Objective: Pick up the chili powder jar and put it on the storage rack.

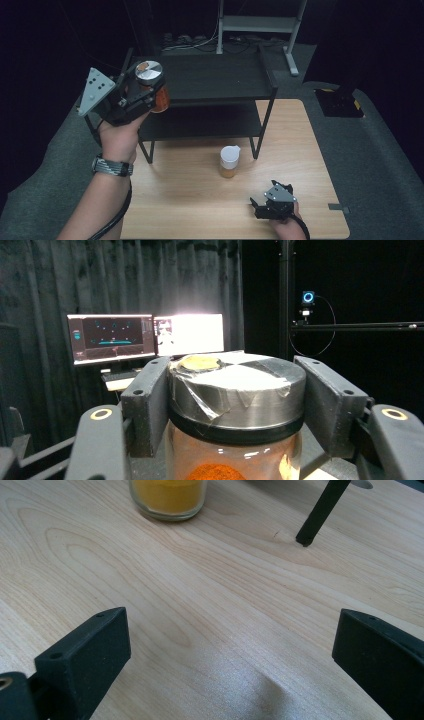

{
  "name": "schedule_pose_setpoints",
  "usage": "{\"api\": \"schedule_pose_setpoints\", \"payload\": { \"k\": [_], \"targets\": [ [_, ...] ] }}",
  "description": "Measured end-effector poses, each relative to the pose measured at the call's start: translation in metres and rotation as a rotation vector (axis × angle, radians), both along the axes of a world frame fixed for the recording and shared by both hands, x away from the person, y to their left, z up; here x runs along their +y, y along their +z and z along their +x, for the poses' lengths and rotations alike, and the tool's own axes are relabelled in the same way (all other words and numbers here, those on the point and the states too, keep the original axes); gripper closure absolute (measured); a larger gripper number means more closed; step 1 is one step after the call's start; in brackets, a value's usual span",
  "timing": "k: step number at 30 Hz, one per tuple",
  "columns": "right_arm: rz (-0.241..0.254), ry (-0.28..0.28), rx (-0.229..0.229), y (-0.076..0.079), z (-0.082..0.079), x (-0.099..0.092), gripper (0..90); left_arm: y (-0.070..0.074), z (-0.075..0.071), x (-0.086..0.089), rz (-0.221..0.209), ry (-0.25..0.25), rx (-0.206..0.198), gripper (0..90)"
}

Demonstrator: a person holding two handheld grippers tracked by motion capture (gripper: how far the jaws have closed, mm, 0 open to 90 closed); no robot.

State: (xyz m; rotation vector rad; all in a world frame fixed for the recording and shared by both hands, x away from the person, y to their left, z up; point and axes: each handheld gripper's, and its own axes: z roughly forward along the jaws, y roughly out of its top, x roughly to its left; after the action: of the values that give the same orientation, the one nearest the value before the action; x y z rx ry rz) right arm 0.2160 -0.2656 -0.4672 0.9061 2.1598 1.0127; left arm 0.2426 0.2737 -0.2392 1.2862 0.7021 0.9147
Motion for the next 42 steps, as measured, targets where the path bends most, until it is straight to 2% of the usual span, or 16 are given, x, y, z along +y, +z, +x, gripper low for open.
{"api": "schedule_pose_setpoints", "payload": {
  "k": [3,10,26,42],
  "targets": [
    [0.001,-0.001,0.001,0.000,0.000,0.000,1.5,0.002,0.004,-0.002,0.005,0.005,0.000,34.9],
    [0.001,0.000,0.002,0.000,0.000,0.000,1.5,0.005,0.027,-0.010,-0.004,0.026,0.013,34.9],
    [0.001,0.002,0.003,0.000,0.000,0.000,1.5,0.008,0.060,-0.023,-0.005,0.070,0.048,34.9],
    [0.003,0.006,0.002,0.000,0.000,-0.001,1.5,0.003,0.072,-0.029,0.002,0.074,0.083,34.9]
  ]
}}
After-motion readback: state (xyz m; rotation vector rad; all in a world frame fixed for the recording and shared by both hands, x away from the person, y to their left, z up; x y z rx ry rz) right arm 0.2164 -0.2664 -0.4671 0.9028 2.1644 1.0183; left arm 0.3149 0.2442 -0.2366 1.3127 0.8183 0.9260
